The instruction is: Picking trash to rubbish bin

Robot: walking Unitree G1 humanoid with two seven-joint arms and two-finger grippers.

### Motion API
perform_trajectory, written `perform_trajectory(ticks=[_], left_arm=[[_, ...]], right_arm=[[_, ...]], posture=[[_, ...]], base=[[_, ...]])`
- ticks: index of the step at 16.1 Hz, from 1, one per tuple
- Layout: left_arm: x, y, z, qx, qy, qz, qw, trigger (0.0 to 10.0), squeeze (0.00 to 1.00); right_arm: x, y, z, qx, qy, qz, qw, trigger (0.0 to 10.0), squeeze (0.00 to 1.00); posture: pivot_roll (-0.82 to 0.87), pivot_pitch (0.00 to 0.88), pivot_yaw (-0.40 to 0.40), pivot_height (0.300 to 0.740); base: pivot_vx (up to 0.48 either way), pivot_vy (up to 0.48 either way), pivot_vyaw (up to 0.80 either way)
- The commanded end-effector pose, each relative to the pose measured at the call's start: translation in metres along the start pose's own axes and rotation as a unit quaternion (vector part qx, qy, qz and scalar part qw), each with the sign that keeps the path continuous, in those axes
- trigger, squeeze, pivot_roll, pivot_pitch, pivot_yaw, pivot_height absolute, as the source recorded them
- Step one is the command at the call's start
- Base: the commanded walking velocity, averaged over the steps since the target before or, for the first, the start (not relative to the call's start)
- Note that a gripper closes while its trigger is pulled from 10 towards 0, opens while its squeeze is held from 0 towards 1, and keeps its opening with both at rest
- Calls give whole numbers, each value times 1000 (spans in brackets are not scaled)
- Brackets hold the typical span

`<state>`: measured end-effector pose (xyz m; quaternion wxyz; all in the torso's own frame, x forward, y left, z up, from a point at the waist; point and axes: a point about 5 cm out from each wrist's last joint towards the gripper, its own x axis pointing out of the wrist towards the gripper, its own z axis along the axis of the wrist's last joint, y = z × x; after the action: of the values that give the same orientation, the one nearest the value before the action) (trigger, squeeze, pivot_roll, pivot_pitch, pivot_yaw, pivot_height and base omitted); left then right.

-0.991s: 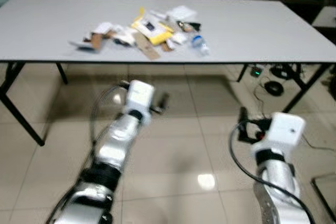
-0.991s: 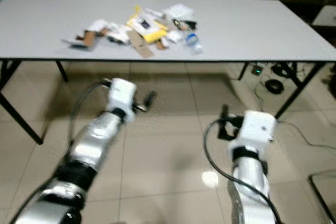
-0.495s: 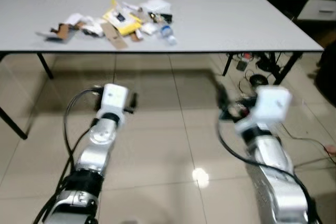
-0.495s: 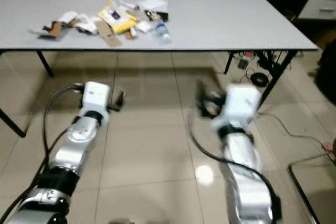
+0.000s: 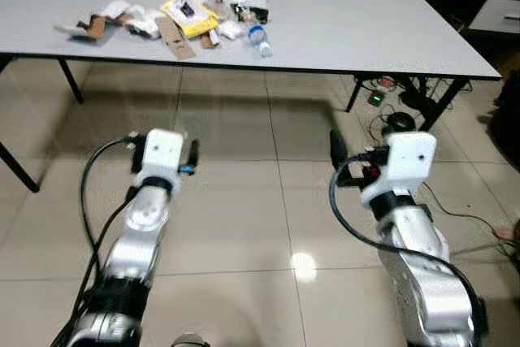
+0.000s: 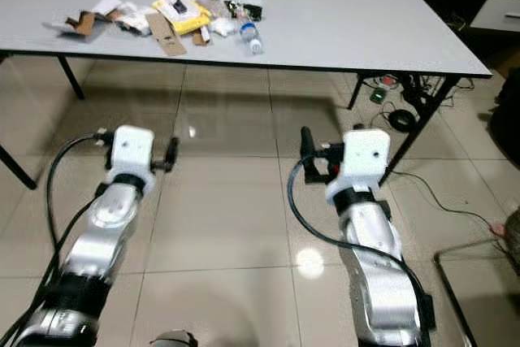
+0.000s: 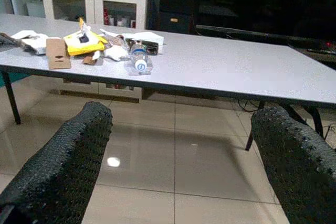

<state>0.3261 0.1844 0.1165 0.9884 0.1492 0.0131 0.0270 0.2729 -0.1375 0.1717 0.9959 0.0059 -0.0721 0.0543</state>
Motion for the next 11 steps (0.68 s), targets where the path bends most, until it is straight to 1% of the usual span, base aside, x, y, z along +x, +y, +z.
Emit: perform_trajectory(ticks=[1,2,3,4,5,6,7,8,9,10,11], left_arm=[[-1,4,4,4,-5,21,1000,10000,0],[-3,7,5,15,-2,32,999,10000,0],[-8,12,8,34,-7,31,999,10000,0],[-10,14,10,37,-11,23,999,10000,0],[-17,1,20,10,-46,-37,998,10000,0],[-19,-9,24,2,-49,-38,998,10000,0],[-20,-19,27,3,-60,-52,997,10000,0],[-20,-24,24,-4,-44,-59,997,10000,0],[-17,-22,24,-17,-22,-53,998,10000,0],[-14,-21,34,-25,-5,-67,997,10000,0],[-15,-21,39,-13,-3,-77,997,10000,0]], right_arm=[[2,-3,0,-4,-2,-4,1000,10000,0],[3,-3,-1,0,-3,-5,1000,10000,0],[6,-1,-1,-4,-6,0,1000,10000,0],[7,0,-1,-7,-7,4,1000,10000,0],[13,-7,-3,-9,-11,5,1000,10000,0],[17,-16,-7,-17,-9,-10,1000,10000,0],[19,-24,-8,-29,-14,-29,999,10000,0],[18,-30,-10,-46,-15,-53,997,10000,0],[18,-34,-8,-54,-16,-68,996,10000,0],[14,-43,0,-50,-25,-93,994,10000,0],[10,-46,0,-53,-22,-100,993,10000,0]], posture=[[321,127,-125,740],[339,138,-136,740],[395,172,-162,740],[403,177,-164,740],[442,204,-167,740],[436,175,-149,740],[408,159,-124,740],[397,120,-121,740],[389,117,-124,740],[371,115,-118,740],[368,120,-117,740]], base=[[0,0,0],[0,0,0],[0,0,0],[0,0,0],[0,0,0],[0,0,0],[0,0,0],[0,0,0],[0,0,0],[0,0,0],[0,0,0]])
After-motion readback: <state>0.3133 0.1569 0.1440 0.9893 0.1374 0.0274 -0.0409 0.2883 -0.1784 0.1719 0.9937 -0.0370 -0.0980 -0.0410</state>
